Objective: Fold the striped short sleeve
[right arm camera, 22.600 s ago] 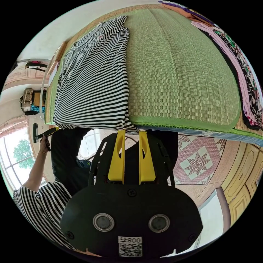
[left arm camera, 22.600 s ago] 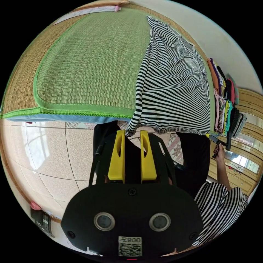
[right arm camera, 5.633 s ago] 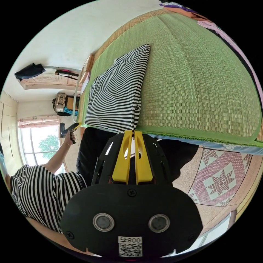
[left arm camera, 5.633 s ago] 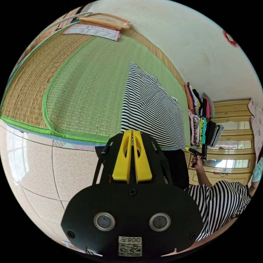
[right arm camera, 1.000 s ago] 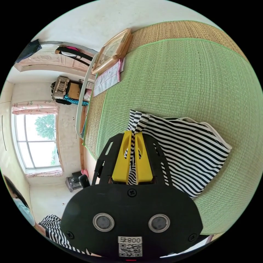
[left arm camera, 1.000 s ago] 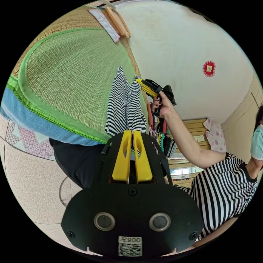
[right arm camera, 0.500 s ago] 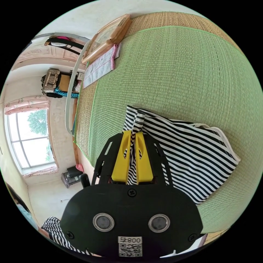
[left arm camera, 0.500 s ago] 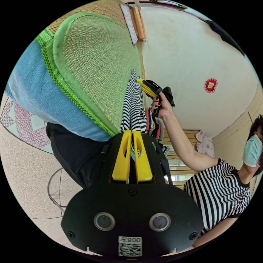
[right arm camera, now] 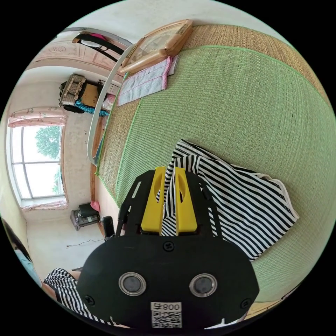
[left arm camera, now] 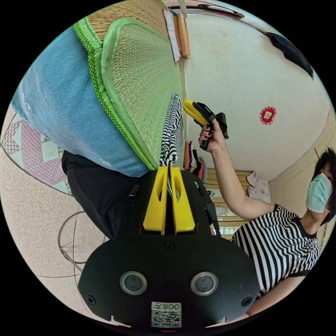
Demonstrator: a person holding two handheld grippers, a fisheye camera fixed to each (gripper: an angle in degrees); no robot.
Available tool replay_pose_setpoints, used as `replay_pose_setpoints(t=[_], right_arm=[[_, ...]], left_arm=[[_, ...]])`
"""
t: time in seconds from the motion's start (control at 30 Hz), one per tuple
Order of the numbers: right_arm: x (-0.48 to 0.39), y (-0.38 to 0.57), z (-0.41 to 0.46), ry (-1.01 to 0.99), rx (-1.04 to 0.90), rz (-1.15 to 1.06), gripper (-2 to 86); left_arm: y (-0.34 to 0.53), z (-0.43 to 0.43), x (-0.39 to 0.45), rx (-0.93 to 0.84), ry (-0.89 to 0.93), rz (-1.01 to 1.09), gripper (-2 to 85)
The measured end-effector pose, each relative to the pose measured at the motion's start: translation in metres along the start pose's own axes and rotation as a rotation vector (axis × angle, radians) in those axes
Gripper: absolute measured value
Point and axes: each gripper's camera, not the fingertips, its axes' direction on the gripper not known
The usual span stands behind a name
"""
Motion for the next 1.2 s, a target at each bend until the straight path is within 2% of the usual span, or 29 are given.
replay_pose_setpoints(t=[0.17,0.43,0.73,0.83,1.07,1.2], right_arm=[[-0.018,-0.002,-0.017,0.049,0.013,-0.038,2.6],[-0.016,-0.015,-0.001,0.084,-0.073,-0.013,0.5],[-0.039,0.009,-0.066,0.049,0.004,-0.073,1.3],[-0.061,0.049,-0.085,0.034,-0.041,-0.177,3.4],[-0.12,0.21,-0.092,0.27,-0.221,-0.349,7.1],[-0.147,0.279,-0.085,0.397,-0.252,-0.397,7.7]], left_arm=[[0.013,-0.004,-0.002,0.012,-0.005,0.008,0.6],[0.024,0.0,0.02,0.011,-0.087,0.105,0.3],[0.04,0.001,0.038,-0.007,-0.193,0.147,0.7],[0.044,-0.001,0.042,0.017,-0.189,0.145,1.3],[0.044,0.005,0.057,0.025,-0.206,0.161,3.5],[0.043,0.008,0.069,0.045,-0.247,0.167,5.1]])
